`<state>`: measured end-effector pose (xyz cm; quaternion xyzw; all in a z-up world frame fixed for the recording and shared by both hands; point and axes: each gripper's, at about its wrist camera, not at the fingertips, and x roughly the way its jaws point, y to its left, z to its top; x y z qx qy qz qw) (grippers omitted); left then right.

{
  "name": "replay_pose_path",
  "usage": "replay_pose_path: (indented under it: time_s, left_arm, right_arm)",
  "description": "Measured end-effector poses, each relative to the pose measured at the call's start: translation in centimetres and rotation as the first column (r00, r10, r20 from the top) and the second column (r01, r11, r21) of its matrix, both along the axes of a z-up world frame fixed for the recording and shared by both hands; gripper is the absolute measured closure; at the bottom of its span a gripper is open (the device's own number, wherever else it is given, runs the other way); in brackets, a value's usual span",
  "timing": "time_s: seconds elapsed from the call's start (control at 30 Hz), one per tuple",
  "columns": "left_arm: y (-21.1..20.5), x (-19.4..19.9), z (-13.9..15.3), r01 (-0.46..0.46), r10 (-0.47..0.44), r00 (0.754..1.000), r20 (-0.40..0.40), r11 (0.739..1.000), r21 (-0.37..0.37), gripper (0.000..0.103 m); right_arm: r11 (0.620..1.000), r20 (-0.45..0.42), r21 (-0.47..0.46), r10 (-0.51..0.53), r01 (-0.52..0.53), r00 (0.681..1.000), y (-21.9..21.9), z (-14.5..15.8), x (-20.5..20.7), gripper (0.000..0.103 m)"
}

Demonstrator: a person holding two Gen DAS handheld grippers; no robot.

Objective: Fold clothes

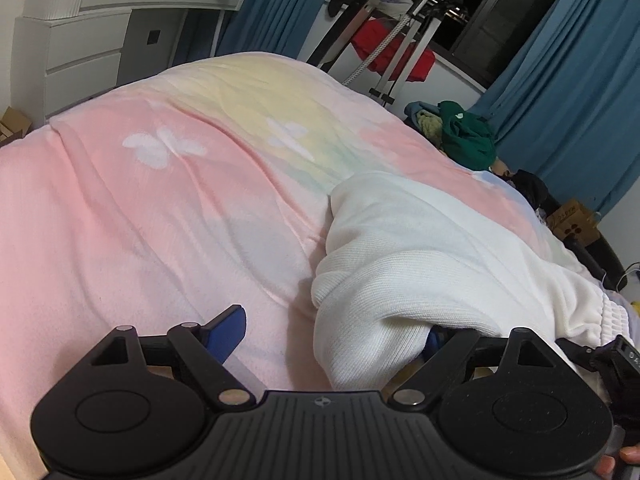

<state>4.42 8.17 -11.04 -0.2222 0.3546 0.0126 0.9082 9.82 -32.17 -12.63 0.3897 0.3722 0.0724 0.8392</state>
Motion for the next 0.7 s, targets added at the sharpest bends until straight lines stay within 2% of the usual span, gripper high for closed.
replay_pose_path:
  time_s: [0.2, 0.33, 0.37, 0.43, 0.53, 0.7]
  left_arm:
    - [0.1, 0.3, 0.1, -0.001, 0.001, 1.0, -0.01, 1.0, -0.013, 0.016]
    - [-0.3, 0.9, 1.2, 0.068, -0.067, 0.997, -0.029, 0.997, 0.042, 0.018]
    - [-0.4, 0.9, 1.5, 0.09, -0.088, 0.995, -0.036, 0.994, 0.056, 0.018]
    - [-0.5, 0.7, 2.0, 0.135, -0.131, 0.989, -0.062, 0.989, 0.066, 0.015]
    - [0.0, -0.1, 3.0, 0.193, -0.188, 0.979, -0.078, 0.979, 0.062, 0.011]
    - [1.0, -1.5, 5.2, 0.268, -0.268, 0.963, -0.034, 0.963, 0.008, 0.003]
  right_arm:
    - [0.999, -0.009, -0.033, 0.026, -0.026, 1.0, 0.9, 1.0, -0.4, 0.013]
    - [0.993, -0.005, -0.104, 0.063, -0.063, 0.998, 1.6, 1.6, -1.0, 0.031]
    - [0.991, -0.011, -0.117, 0.066, -0.067, 0.998, 1.7, 1.6, -1.0, 0.032]
    - [0.992, -0.017, -0.113, 0.061, -0.063, 0.998, 1.6, 1.7, -1.1, 0.042]
    - [0.992, -0.013, -0.118, 0.052, -0.053, 0.999, 1.5, 2.2, -1.5, 0.048]
    - [0.991, -0.007, -0.132, 0.028, -0.029, 1.0, 1.7, 2.8, -1.9, 0.052]
